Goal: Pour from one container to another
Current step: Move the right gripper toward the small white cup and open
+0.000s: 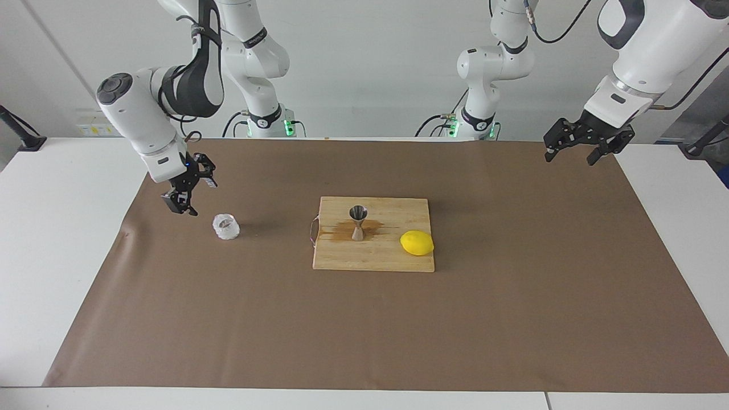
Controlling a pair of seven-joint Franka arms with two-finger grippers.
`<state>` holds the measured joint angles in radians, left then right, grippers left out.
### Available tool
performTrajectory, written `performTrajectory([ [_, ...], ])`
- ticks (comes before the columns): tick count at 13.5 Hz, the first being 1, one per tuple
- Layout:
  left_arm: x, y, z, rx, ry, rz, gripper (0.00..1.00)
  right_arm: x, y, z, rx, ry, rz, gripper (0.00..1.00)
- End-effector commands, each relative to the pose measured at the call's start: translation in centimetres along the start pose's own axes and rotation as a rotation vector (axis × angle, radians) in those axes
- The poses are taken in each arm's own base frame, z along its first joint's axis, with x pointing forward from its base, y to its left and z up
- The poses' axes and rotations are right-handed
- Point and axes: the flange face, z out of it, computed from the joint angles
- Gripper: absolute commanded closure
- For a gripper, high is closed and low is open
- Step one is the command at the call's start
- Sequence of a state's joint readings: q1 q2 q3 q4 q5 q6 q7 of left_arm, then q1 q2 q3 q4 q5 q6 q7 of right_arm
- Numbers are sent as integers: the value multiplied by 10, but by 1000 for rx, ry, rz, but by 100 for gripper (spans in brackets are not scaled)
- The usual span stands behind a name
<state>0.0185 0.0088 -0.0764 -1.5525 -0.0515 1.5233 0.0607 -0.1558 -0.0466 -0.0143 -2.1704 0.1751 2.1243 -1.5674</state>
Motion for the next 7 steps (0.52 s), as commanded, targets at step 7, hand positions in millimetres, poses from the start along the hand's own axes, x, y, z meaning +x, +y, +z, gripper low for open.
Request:
performTrajectory([
  [7, -3, -12, 0, 44, -12, -18, 0, -41, -1, 83, -18, 195, -223, 0],
])
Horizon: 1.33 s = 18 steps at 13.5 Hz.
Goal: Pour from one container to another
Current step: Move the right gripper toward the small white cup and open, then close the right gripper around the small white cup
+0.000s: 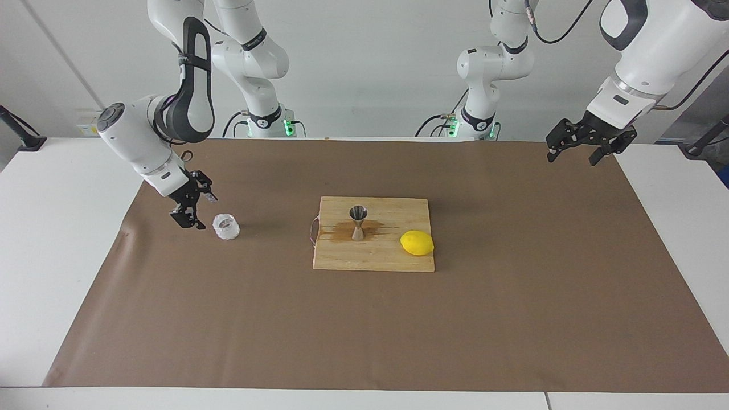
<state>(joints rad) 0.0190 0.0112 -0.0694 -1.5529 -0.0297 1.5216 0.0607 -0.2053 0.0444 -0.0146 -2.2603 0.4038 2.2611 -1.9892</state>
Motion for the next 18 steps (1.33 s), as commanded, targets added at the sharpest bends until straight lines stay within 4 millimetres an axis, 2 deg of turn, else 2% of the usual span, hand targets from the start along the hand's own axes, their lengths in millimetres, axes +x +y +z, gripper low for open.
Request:
performTrajectory([
  [1, -3, -6, -1, 23, -8, -11, 0, -11, 1, 17, -15, 33, -40, 0],
  [5, -1, -11, -2, 47, 8, -21, 0, -20, 1, 38, -17, 72, -40, 0],
  [8, -2, -9, -7, 52, 24, -23, 0, -18, 0, 50, -3, 90, -28, 0],
  [9, 0, -8, -5, 45, 25, -19, 0, -21, -1, 61, 11, 103, -16, 0],
  [13, 3, 4, -1, 46, 26, 2, 0, -19, -8, 71, 17, 122, -16, 0],
  [17, 2, 1, 0, 45, 15, 1, 0, -18, -9, 73, 18, 126, -13, 0],
  [18, 2, -2, 0, 45, 15, -4, 0, -19, -9, 73, 17, 126, -19, 9],
])
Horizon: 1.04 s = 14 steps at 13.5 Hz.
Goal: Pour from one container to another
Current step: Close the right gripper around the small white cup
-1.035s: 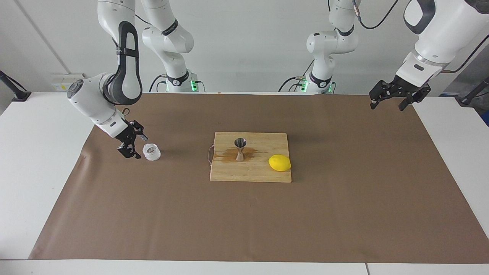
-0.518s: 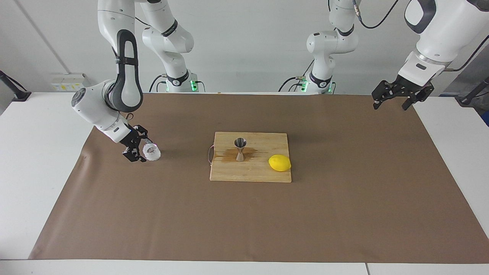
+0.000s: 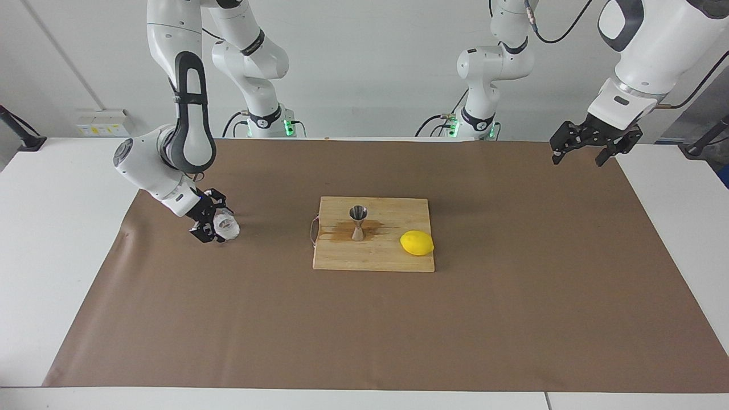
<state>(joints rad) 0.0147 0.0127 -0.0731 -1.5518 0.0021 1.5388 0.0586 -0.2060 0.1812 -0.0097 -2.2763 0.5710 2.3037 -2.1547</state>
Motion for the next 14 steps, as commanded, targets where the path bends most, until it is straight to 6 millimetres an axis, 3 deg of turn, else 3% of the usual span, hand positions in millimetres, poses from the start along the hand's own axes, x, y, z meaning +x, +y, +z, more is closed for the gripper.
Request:
performTrajectory([
  [1, 0, -5, 0, 12, 10, -10, 0, 1, -2, 2, -25, 14, -24, 24],
  [3, -3, 1, -4, 13, 10, -10, 0, 1, -2, 2, -23, 17, -23, 48],
  [6, -4, 0, 1, 13, -13, -3, 0, 6, 0, 0, -28, 26, -26, 67],
  [10, -4, 4, 0, 13, -15, 0, 0, 10, 3, -3, -36, 27, -27, 74],
  [14, -6, -4, -1, 12, -15, -12, 0, 34, 11, -10, -47, 31, -18, 75],
])
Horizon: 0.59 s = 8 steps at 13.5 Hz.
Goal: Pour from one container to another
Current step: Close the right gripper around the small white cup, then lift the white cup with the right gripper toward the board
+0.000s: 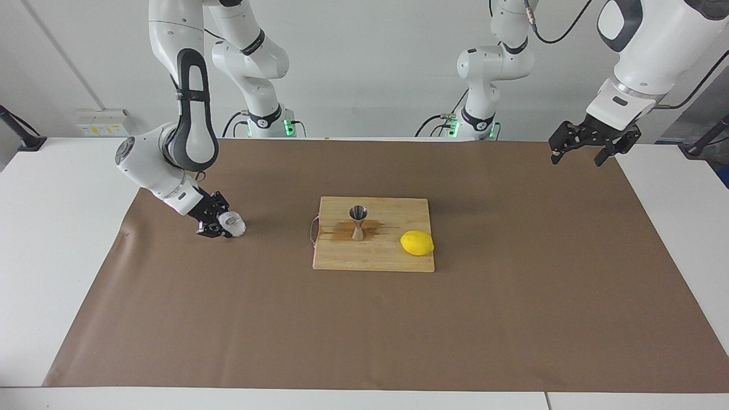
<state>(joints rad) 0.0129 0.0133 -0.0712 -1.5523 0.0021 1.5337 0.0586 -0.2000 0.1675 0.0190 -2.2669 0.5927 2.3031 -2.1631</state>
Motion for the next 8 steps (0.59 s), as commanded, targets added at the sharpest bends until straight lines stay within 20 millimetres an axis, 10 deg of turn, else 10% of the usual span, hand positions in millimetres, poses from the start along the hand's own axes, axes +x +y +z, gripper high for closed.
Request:
performTrajectory([
  [1, -5, -2, -1, 13, -12, -9, 0, 22, 9, -12, -42, 16, 24, 75],
  [8, -6, -20, -1, 15, -8, -42, 0, 95, 33, -36, -82, 22, 76, 74],
])
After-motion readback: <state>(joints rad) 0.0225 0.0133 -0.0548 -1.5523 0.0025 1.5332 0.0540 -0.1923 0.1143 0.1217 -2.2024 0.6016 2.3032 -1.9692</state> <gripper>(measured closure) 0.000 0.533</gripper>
